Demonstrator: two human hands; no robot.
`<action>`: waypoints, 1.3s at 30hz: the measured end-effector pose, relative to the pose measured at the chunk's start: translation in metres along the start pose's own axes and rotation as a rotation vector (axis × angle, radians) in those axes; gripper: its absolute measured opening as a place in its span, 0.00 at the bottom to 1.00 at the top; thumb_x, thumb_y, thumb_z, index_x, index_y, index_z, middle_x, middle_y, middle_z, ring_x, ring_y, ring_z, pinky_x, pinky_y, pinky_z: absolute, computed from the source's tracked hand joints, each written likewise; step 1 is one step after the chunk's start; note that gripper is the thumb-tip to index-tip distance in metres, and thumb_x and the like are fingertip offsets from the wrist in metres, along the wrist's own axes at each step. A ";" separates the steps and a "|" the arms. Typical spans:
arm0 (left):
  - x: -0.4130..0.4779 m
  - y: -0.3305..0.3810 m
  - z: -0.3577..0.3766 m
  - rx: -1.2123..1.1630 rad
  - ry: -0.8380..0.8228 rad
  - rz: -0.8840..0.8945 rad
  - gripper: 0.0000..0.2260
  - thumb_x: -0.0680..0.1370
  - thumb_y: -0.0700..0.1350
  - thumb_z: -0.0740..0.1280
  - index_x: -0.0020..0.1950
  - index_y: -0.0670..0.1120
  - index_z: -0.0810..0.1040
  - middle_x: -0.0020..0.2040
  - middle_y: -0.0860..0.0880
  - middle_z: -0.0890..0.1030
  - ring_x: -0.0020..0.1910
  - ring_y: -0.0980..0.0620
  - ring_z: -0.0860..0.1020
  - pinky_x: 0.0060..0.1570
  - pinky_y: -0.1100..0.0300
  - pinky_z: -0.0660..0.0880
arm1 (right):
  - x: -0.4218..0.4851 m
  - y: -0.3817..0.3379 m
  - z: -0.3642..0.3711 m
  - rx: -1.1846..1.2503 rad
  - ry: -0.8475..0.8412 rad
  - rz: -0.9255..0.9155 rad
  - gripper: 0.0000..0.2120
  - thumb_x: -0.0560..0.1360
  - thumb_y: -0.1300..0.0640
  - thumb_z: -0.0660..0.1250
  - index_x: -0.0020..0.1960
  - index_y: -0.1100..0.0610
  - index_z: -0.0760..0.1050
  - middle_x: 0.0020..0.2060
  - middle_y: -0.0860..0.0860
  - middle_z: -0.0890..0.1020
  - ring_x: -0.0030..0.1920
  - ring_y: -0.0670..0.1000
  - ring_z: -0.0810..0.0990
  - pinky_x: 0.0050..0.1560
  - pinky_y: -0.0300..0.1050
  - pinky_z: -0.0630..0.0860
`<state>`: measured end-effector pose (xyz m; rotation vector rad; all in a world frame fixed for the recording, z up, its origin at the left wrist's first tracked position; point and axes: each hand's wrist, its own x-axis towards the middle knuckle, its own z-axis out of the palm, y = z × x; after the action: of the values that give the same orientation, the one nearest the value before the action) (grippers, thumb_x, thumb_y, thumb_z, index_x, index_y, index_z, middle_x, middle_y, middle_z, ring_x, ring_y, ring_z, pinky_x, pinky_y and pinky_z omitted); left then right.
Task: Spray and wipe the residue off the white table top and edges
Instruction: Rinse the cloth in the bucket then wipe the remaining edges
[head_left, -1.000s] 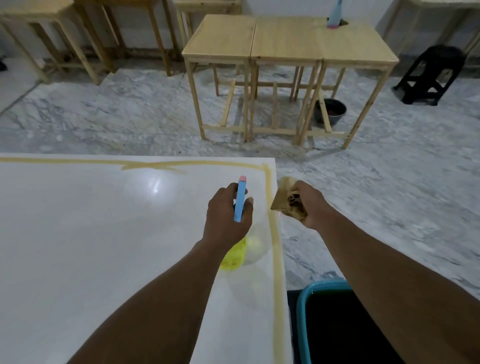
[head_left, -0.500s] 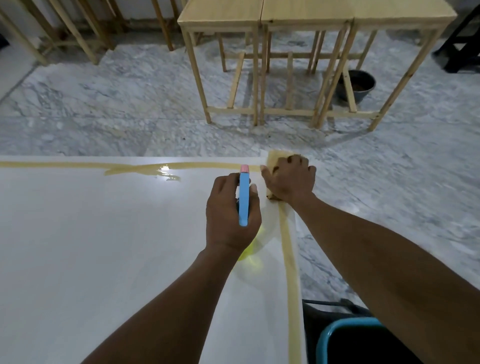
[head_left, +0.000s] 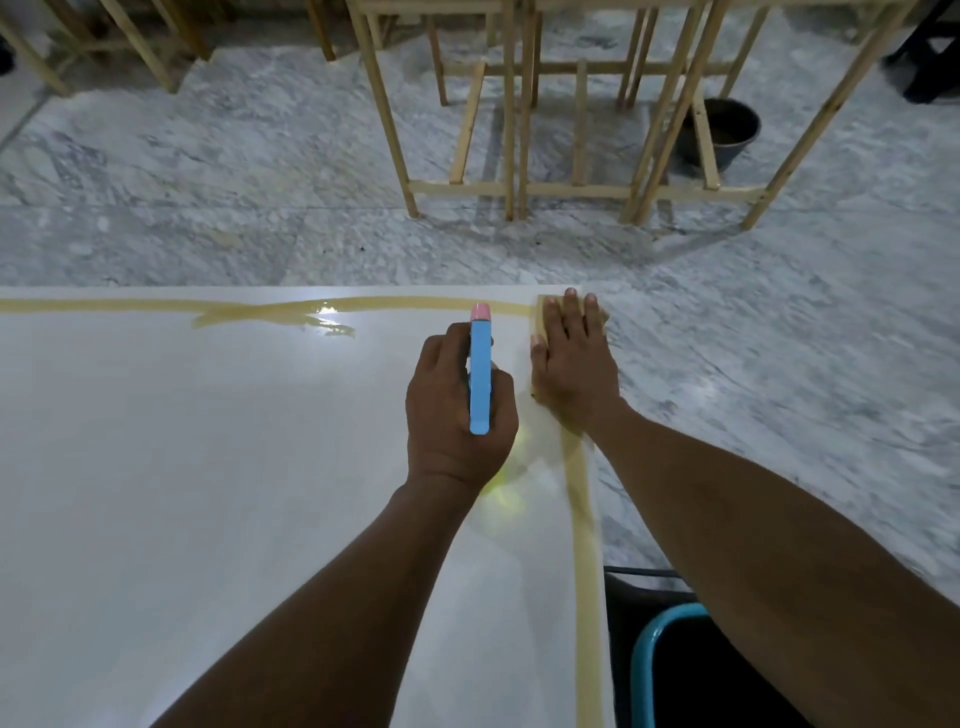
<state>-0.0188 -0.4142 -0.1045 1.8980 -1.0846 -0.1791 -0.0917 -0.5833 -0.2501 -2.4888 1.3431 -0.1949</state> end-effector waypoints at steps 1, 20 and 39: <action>-0.001 0.002 0.000 0.013 -0.009 0.003 0.21 0.77 0.52 0.59 0.59 0.37 0.79 0.46 0.43 0.81 0.40 0.46 0.80 0.43 0.70 0.72 | -0.011 0.000 0.001 0.000 -0.006 0.002 0.30 0.82 0.45 0.44 0.81 0.56 0.50 0.81 0.55 0.47 0.80 0.59 0.40 0.79 0.60 0.49; -0.133 0.023 -0.056 -0.127 -0.051 -0.063 0.11 0.78 0.48 0.64 0.58 0.45 0.78 0.48 0.47 0.80 0.41 0.40 0.84 0.46 0.42 0.83 | -0.271 -0.019 0.022 0.002 -0.008 0.039 0.31 0.81 0.47 0.45 0.81 0.58 0.52 0.80 0.58 0.51 0.80 0.62 0.46 0.78 0.61 0.54; -0.342 0.029 -0.153 -0.152 -0.174 -0.025 0.10 0.78 0.51 0.63 0.56 0.50 0.77 0.46 0.49 0.80 0.40 0.43 0.84 0.45 0.41 0.83 | -0.542 -0.049 0.031 0.052 -0.026 0.122 0.31 0.81 0.45 0.42 0.82 0.53 0.44 0.81 0.54 0.42 0.80 0.57 0.40 0.79 0.55 0.48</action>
<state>-0.1638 -0.0673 -0.0937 1.7847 -1.1290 -0.4358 -0.3444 -0.1007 -0.2497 -2.3496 1.4546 -0.1670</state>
